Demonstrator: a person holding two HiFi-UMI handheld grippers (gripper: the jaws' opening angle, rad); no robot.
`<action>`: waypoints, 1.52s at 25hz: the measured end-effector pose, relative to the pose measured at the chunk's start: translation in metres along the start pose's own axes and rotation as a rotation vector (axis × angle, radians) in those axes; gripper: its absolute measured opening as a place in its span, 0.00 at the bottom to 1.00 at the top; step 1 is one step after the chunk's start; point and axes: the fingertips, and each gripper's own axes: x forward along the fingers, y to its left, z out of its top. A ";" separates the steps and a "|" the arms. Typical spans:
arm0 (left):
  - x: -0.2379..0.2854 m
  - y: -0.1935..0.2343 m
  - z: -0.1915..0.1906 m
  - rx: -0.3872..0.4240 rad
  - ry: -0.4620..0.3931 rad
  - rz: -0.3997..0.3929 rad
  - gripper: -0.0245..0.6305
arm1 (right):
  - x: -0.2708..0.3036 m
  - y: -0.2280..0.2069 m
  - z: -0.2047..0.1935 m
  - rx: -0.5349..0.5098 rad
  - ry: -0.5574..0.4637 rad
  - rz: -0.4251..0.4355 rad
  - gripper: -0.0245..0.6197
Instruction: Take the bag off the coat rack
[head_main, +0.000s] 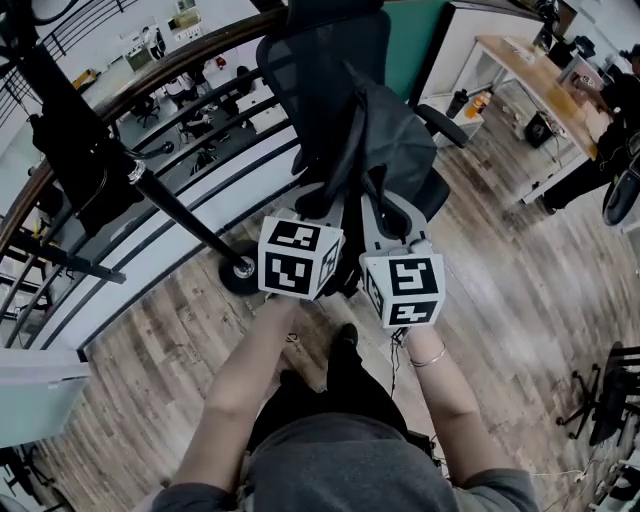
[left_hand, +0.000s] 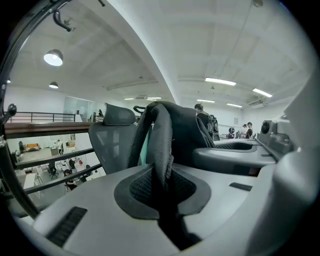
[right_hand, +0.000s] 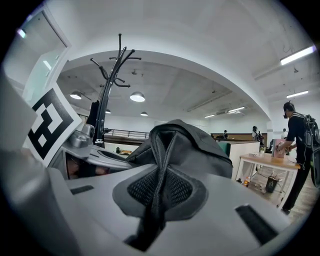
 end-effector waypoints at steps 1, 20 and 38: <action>0.007 -0.003 0.006 0.012 0.009 0.004 0.11 | 0.002 -0.008 0.002 0.008 -0.001 0.008 0.09; 0.107 -0.013 0.089 -0.011 -0.105 0.039 0.11 | 0.061 -0.113 0.050 -0.066 -0.102 0.059 0.09; 0.248 0.005 0.050 -0.097 -0.034 -0.076 0.11 | 0.145 -0.200 -0.024 -0.023 0.041 -0.101 0.09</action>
